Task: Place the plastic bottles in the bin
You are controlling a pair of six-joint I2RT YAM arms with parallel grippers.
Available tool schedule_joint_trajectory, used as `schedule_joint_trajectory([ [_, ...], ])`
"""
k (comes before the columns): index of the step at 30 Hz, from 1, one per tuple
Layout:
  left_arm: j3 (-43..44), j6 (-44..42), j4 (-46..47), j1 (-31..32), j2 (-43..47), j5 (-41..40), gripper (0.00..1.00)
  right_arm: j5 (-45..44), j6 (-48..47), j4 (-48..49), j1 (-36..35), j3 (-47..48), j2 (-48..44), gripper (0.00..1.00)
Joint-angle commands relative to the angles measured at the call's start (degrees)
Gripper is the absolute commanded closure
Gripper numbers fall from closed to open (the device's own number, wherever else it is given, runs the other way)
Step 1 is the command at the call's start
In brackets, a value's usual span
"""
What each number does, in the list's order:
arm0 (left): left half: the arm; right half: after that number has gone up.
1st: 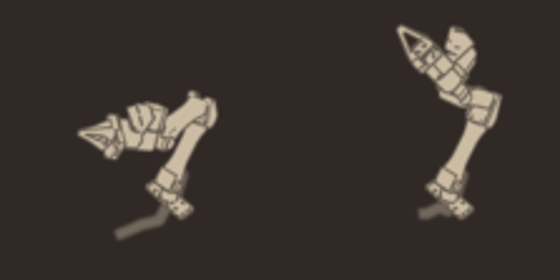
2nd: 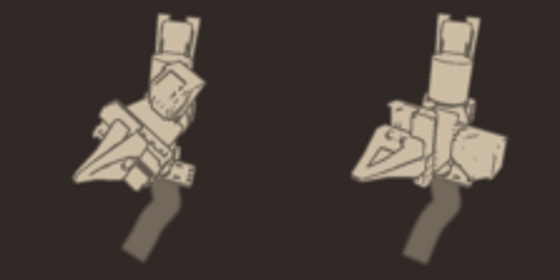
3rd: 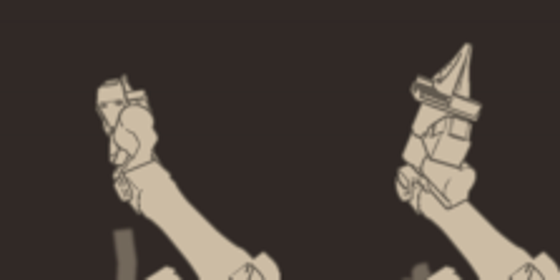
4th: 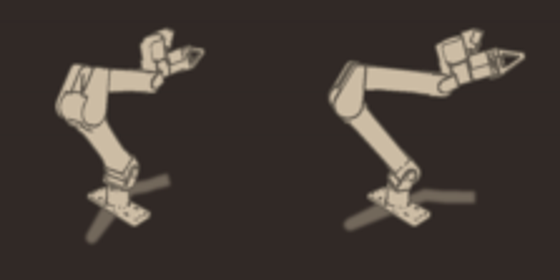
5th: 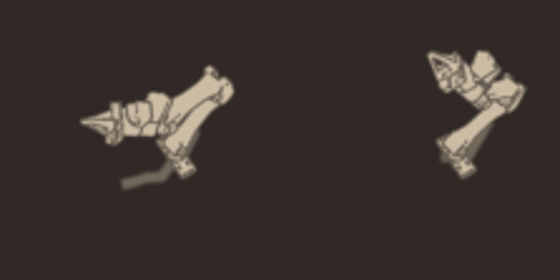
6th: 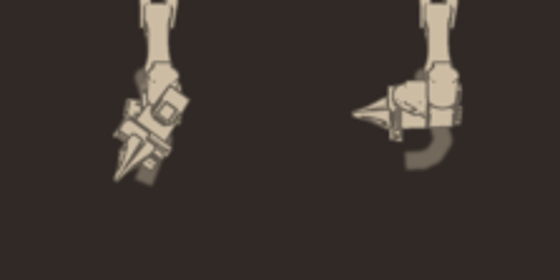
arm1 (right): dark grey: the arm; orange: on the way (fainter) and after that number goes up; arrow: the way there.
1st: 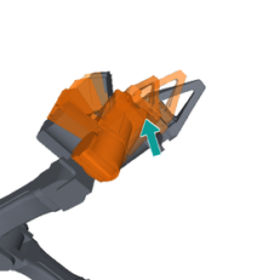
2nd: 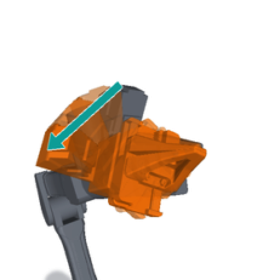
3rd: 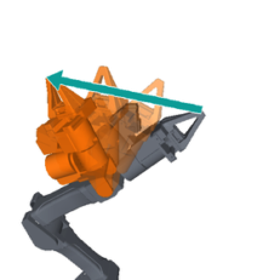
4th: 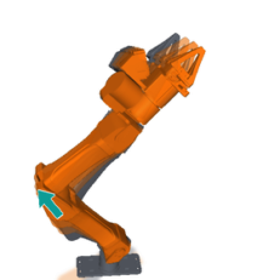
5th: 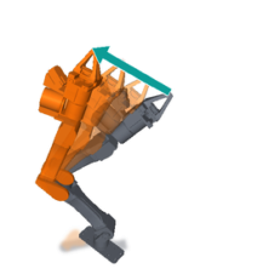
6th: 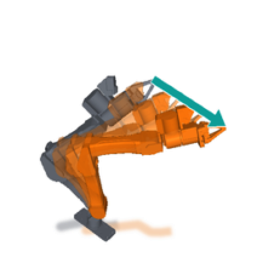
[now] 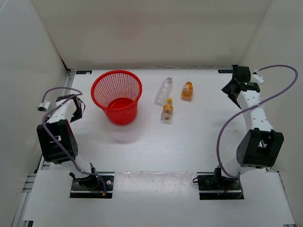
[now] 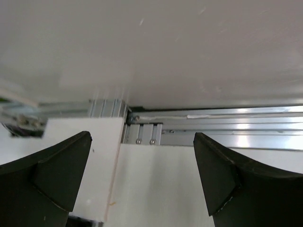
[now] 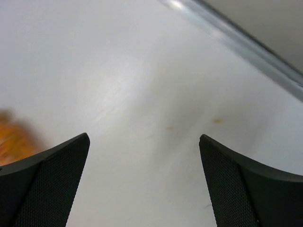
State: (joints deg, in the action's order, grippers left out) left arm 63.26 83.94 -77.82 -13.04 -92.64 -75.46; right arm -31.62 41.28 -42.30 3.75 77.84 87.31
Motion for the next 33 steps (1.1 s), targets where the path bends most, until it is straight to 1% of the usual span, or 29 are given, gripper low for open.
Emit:
schedule_joint_trajectory([
  [1, 8.51, -34.52, 5.62, 5.19, 2.82, -5.31, 0.00, 27.63, -16.49, 14.99, -1.02, 5.00, 3.55, 0.00],
  [2, 11.15, -38.20, 6.27, 6.26, 2.29, -4.61, 0.00, 29.66, -17.10, 12.71, -2.33, 8.87, 8.97, 0.00],
  [3, 13.96, -38.24, 4.63, 7.31, 2.29, -3.91, 0.00, 32.81, -17.72, 6.59, -2.95, 18.30, 12.15, 0.00],
  [4, 15.90, -43.72, 6.61, 9.85, 2.29, -3.03, 0.00, 32.85, -19.29, 3.57, -3.74, 23.18, 15.23, 0.00],
  [5, 16.97, -52.13, 13.07, 11.27, 5.51, -1.20, 0.00, 32.85, -19.83, 0.93, -5.66, 27.58, 21.09, 0.00],
  [6, 15.93, -62.04, 20.88, 12.32, 8.06, 8.91, 0.00, 32.85, -19.83, -2.49, -6.64, 34.24, 23.50, 0.00],
  [7, 15.40, -73.46, 26.00, 14.51, 10.70, 14.84, 0.00, 32.32, -20.35, -3.22, -8.21, 36.74, 27.18, 0.00],
  [8, 15.40, -76.96, 30.58, 15.84, 15.08, 19.43, 0.00, 32.32, -19.84, -3.75, -8.75, 38.68, 28.69, 0.00],
  [9, 15.40, -79.78, 31.41, 17.07, 16.43, 25.91, 0.00, 32.93, -18.61, -3.75, -9.28, 40.27, 31.06, 0.00],
  [10, 17.05, -86.16, 31.42, 19.52, 17.14, 28.59, 0.00, 33.80, -17.64, -3.75, -9.29, 42.28, 32.04, 0.00],
  [11, 20.37, -89.53, 31.42, 20.41, 17.14, 31.23, 0.00, 34.68, -16.68, -3.75, -9.29, 42.82, 33.00, 0.00],
  [12, 22.32, -92.35, 28.98, 21.12, 16.62, 33.08, 0.00, 35.48, -15.80, -2.53, -9.29, 42.83, 33.80, 0.00],
  [13, 23.91, -95.25, 28.26, 21.82, 16.62, 34.32, 0.00, 36.88, -15.09, -2.52, -9.81, 42.83, 35.46, 0.00],
  [14, 25.75, -100.67, 28.25, 23.13, 16.01, 34.33, 0.00, 36.89, -15.09, -2.52, -10.60, 43.35, 36.43, 0.00],
  [15, 25.77, -103.51, 28.25, 23.93, 16.00, 33.55, 0.00, 36.28, -15.09, -2.52, -11.13, 43.36, 37.31, 0.00],
  [16, 25.77, -106.93, 30.25, 24.89, 16.00, 31.01, 0.00, 36.27, -15.09, -2.52, -12.09, 43.36, 38.89, 0.00],
  [17, 25.16, -113.84, 30.79, 27.43, 16.00, 29.86, 0.00, 35.32, -15.09, -2.52, -12.62, 43.36, 39.69, 0.00],
  [20, 22.88, -122.75, 31.85, 31.48, 14.59, 25.55, 0.00, 28.03, -13.25, -2.52, -14.20, 44.58, 42.76, 0.00],
  [22, 22.16, -123.67, 33.17, 32.02, 14.07, 23.62, 0.00, 24.34, -12.62, -2.52, -14.73, 44.59, 44.69, 0.00],
  [23, 22.16, -121.14, 36.13, 32.02, 13.46, 21.17, 0.00, 24.32, -12.10, -2.52, -14.73, 45.55, 45.49, 0.00],
  [24, 24.51, -119.03, 37.03, 31.50, 13.45, 20.19, 0.00, 24.32, -12.10, -2.52, -14.73, 46.16, 47.50, 0.00],
  [27, 27.78, -114.45, 37.04, 27.21, 12.31, 20.18, 0.00, 25.55, -11.93, -3.83, -15.26, 49.15, 51.02, 0.00],
  [28, 28.40, -114.44, 37.04, 26.41, 12.31, 19.48, 0.00, 25.55, -11.40, -3.84, -15.26, 49.16, 51.03, 0.00],
  [29, 28.40, -114.44, 37.04, 25.61, 12.31, 19.47, 0.00, 26.33, -11.39, -3.84, -15.26, 49.16, 51.55, 0.04],
  [30, 28.41, -114.44, 37.56, 24.47, 12.31, 18.95, 0.00, 26.34, -10.78, -3.84, -15.26, 48.64, 51.56, 0.05],
  [33, 28.41, -115.14, 37.57, 22.54, 12.31, 19.47, 0.00, 26.95, -10.25, -3.84, -15.26, 48.10, 52.09, 0.13],
])
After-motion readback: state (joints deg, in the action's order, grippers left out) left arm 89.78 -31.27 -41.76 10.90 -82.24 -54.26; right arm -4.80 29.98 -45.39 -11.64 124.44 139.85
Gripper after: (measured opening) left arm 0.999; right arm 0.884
